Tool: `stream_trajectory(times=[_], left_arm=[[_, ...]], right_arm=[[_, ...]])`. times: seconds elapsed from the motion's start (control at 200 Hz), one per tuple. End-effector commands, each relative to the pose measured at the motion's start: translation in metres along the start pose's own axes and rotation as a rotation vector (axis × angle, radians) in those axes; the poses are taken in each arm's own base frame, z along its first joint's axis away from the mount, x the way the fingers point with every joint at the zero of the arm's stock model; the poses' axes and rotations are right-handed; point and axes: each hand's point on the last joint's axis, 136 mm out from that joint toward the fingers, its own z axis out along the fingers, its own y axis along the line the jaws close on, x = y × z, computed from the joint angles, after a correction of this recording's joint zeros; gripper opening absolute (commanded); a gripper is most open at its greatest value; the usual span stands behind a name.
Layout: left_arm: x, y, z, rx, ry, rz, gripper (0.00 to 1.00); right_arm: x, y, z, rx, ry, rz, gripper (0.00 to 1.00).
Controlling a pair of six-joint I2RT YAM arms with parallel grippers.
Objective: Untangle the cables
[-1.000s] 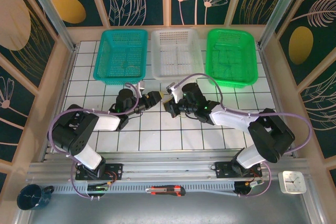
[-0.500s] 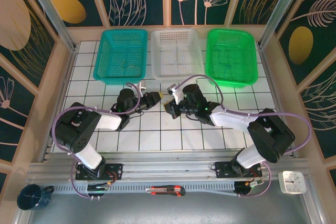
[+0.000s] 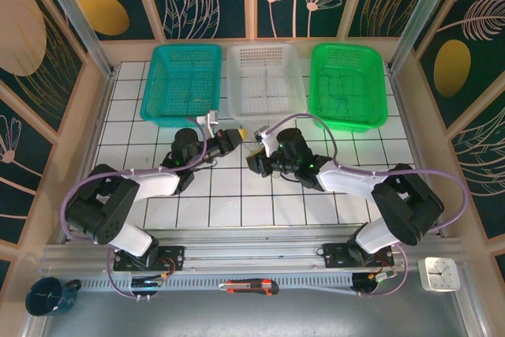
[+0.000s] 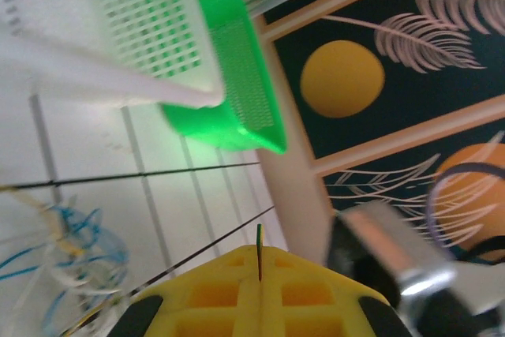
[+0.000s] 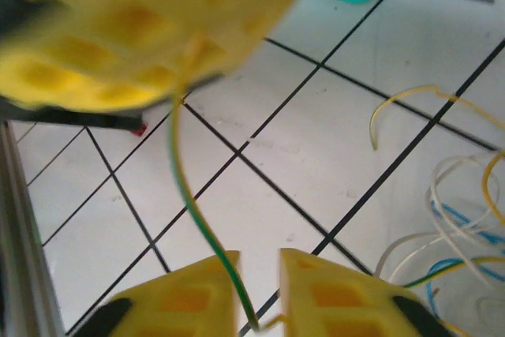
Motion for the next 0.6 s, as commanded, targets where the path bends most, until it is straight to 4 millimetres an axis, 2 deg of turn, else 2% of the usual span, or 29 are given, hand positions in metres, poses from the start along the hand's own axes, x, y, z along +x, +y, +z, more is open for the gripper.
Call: stream_trajectory(times=[0.0, 0.055, 0.26, 0.355, 0.5, 0.596], left_arm=[[-0.012, -0.036, 0.002, 0.081, -0.018, 0.017, 0.00], [-0.014, -0.042, 0.002, 0.094, -0.023, 0.013, 0.00], [-0.020, -0.064, -0.002, 0.135, -0.035, 0.010, 0.00], [-0.025, -0.078, -0.004, 0.162, -0.050, 0.012, 0.00], [-0.036, -0.103, -0.008, 0.212, -0.072, 0.023, 0.00], [-0.045, -0.123, -0.011, 0.241, -0.088, 0.043, 0.00]], right_arm=[[-0.020, -0.003, 0.000, 0.014, -0.080, 0.007, 0.27], [-0.024, -0.003, 0.002, 0.016, -0.093, 0.006, 0.30], [-0.031, -0.009, 0.004, 0.042, -0.126, 0.014, 0.31], [-0.024, -0.018, 0.005, 0.077, -0.130, 0.027, 0.30], [-0.010, -0.030, 0.007, 0.119, -0.132, 0.055, 0.20], [0.001, -0.037, 0.007, 0.144, -0.131, 0.077, 0.18]])
